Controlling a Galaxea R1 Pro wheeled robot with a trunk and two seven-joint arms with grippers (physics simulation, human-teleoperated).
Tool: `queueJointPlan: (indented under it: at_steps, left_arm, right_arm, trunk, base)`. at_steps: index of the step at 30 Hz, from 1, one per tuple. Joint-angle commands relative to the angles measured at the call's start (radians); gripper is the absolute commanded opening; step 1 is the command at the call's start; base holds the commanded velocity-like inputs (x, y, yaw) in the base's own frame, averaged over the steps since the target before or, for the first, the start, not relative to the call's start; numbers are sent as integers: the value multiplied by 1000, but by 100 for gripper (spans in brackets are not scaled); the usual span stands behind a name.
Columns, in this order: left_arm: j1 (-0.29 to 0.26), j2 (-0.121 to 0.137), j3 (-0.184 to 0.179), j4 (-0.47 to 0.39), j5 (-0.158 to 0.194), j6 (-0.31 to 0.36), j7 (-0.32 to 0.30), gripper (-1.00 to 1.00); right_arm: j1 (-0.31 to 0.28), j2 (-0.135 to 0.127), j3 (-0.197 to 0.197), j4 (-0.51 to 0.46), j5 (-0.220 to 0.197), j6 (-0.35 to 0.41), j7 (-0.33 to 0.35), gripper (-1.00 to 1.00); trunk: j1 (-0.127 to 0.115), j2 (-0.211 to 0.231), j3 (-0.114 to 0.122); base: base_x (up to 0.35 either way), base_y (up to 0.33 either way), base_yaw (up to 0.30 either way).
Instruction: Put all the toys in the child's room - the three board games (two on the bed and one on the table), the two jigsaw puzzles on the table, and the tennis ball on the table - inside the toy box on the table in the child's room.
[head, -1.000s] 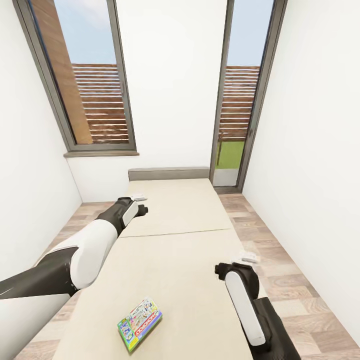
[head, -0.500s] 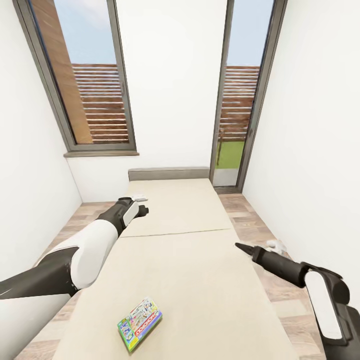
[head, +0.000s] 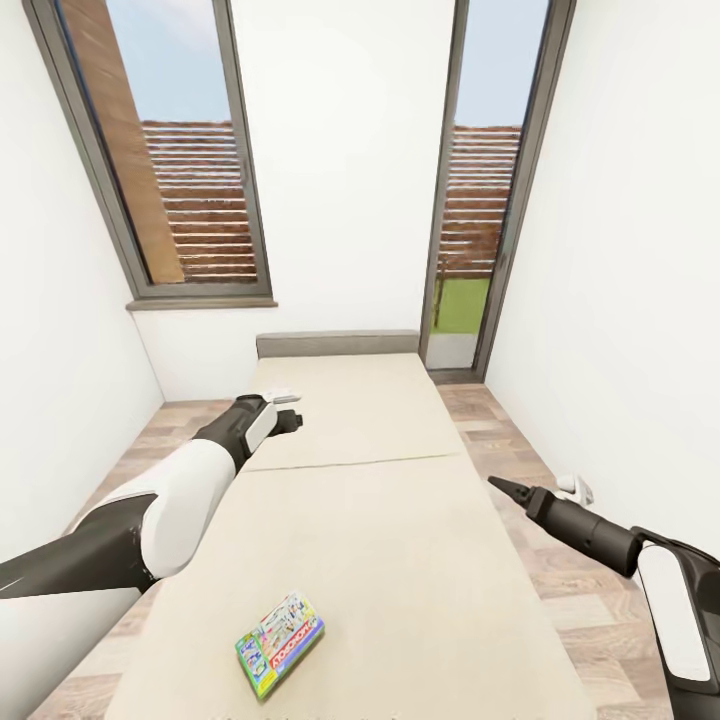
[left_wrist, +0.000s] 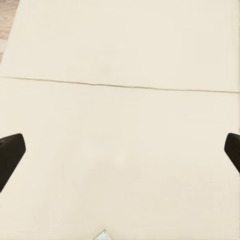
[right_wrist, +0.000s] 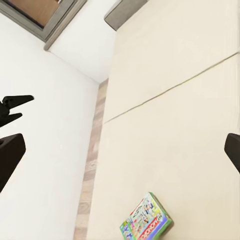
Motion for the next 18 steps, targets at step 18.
queueJointPlan:
  at_steps: [18]
  left_arm:
    - [8, 9, 8, -2, -3, 32, -4, 100]
  right_arm:
    - [-1, -1, -3, 1, 19, 6, 8, 100]
  trunk:
    - [1, -2, -32]
  base:
    - [0, 0, 0]
